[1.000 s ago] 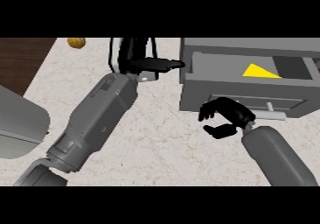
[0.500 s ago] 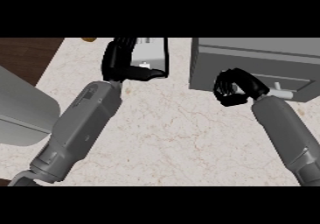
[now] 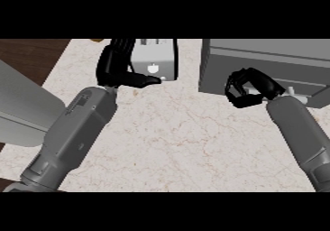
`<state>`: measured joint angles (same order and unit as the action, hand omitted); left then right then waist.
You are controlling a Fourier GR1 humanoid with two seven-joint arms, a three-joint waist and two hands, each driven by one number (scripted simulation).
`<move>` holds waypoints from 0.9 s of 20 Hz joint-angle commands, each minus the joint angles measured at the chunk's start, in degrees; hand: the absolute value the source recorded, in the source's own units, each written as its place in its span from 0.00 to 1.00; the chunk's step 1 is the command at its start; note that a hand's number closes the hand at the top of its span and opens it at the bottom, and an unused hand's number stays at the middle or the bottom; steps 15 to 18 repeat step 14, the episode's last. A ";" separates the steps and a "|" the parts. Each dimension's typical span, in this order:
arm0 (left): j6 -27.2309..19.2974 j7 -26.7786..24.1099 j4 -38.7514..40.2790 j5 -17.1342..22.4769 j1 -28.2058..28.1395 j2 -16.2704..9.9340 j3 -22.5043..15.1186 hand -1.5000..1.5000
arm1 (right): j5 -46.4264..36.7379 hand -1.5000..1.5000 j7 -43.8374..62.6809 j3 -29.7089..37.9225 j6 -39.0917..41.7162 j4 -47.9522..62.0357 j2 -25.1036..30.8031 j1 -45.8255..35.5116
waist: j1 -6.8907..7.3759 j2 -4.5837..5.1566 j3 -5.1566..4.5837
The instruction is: Pick up the cup, place it into the drawer and close the drawer
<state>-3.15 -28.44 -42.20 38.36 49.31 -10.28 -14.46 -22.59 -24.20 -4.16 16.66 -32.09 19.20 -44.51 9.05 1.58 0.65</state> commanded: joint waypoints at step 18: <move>4.03 1.36 -2.95 1.33 -2.57 -1.82 0.16 0.00 | 4.62 1.00 4.35 7.04 1.33 -0.96 8.90 -7.99 | 3.47 1.48 -0.42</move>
